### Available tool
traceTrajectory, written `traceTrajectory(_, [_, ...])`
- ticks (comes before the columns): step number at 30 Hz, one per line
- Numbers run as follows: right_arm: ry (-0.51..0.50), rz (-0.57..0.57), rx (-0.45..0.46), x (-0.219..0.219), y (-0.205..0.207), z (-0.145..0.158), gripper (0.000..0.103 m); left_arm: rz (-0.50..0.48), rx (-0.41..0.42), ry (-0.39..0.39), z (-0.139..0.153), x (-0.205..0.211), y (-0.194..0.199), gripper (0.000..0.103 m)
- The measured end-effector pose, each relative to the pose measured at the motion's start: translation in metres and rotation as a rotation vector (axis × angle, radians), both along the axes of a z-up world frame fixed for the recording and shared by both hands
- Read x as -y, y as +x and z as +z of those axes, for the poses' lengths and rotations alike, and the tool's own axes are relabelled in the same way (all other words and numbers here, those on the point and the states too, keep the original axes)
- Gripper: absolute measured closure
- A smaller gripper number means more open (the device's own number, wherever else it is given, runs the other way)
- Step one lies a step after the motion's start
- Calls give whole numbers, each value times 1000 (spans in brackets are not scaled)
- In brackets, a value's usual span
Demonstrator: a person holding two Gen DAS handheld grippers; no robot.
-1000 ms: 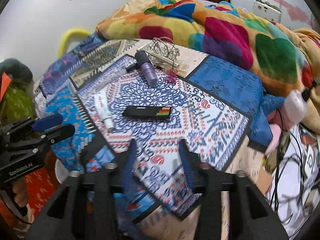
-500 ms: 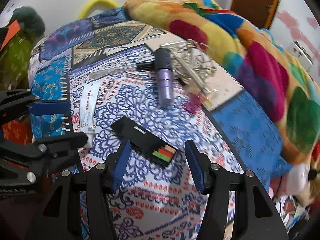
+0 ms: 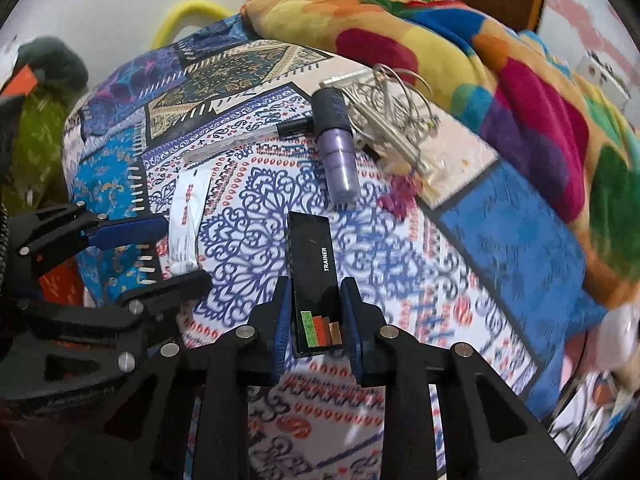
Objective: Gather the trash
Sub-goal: 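Grasp the black card with the right tool while the left tool grasps the white tube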
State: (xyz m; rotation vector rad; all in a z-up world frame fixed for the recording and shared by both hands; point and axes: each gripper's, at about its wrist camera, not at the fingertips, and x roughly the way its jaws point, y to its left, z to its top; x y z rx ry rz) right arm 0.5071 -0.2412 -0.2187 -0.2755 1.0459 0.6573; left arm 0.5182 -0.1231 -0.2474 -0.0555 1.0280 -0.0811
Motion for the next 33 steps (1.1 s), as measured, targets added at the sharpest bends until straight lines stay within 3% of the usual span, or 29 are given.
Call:
traceTrajectory(6, [22, -83, -24, 11, -12, 0, 81, 9, 4, 46, -3, -20, -24, 49])
traceTrajectory(12, [-3, -100, 47, 8, -25, -2, 77, 10, 10, 26, -2, -26, -30, 52])
traceTrajectory(15, [-20, -107, 90, 3, -30, -3, 77, -24, 28, -10, -2, -17, -26, 60])
traceTrajectory(19, [-17, -135, 116, 1, -29, -5, 80, -13, 57, 45, -3, -5, -19, 76])
traceTrajectory(21, [14, -150, 96, 6, -27, -4, 81, -17, 59, 35, -2, -5, -18, 78])
traceTrajectory(23, [69, -170, 38, 13, -23, -2, 81, -35, 53, 17, -1, -6, -19, 87])
traceTrajectory(26, [116, -195, -16, 19, -23, -1, 81, -54, 48, 4, 3, -6, -25, 87])
traceTrajectory(33, [142, -226, 7, 23, -38, 17, 81, -64, 101, 1, 28, -9, -46, 87])
